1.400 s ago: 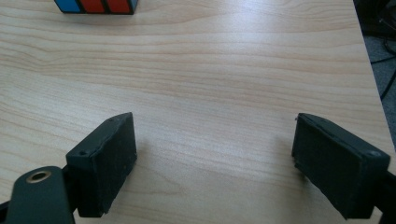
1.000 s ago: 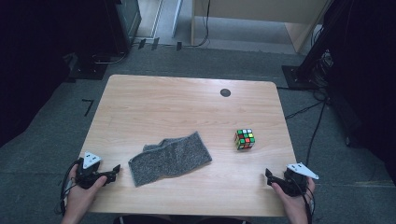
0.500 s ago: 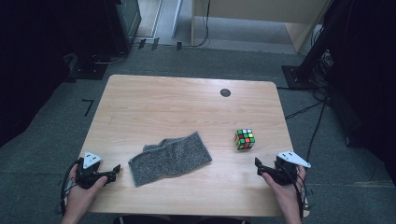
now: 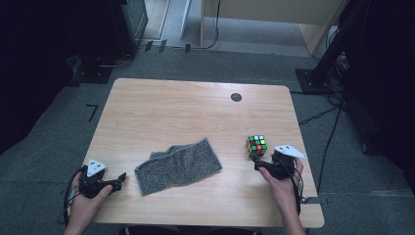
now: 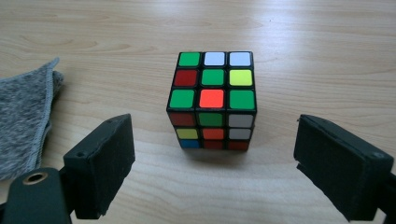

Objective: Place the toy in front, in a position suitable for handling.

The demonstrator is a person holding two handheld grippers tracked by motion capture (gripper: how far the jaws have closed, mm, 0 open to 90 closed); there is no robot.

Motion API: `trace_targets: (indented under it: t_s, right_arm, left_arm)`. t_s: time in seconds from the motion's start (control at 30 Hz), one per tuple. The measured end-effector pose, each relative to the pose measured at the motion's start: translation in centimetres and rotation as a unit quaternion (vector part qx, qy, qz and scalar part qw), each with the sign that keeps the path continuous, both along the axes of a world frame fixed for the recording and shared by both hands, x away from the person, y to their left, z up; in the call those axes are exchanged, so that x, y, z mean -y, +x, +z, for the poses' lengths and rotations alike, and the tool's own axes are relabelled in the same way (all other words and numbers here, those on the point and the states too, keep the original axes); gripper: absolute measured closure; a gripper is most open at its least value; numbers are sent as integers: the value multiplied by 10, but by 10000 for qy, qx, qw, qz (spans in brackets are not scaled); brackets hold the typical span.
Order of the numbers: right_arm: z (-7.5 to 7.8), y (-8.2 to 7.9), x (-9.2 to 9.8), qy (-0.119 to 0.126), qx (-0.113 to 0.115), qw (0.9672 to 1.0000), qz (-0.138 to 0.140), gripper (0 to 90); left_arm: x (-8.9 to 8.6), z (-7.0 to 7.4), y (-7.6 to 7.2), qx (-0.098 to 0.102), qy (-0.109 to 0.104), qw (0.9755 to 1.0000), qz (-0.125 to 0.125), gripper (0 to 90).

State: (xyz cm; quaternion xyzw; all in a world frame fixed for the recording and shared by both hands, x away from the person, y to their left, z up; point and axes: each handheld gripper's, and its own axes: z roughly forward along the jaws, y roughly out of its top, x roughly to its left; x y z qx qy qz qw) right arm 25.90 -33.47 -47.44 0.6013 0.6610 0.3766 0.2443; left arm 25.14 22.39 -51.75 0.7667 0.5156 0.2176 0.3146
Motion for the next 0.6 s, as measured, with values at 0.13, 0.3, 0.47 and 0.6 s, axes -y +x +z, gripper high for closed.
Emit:
trace_targets:
  t_s: [0.13,0.3,0.47,0.6]
  right_arm:
    - [-5,10,-10,-95,-36,9999,-101,122]
    - [-16,24,-18,-100,-143,9994,-298,119]
    - [-29,37,-20,-159,-351,9982,-455,120]
    - [-35,43,-22,-161,-416,9975,-543,143]
  left_arm:
    - [0,0,0,0,0,10000,0,126]
    - [0,0,0,-1,0,10000,0,126]
    - [0,0,0,1,-2,10000,1,126]
    - [0,0,0,-1,0,10000,0,126]
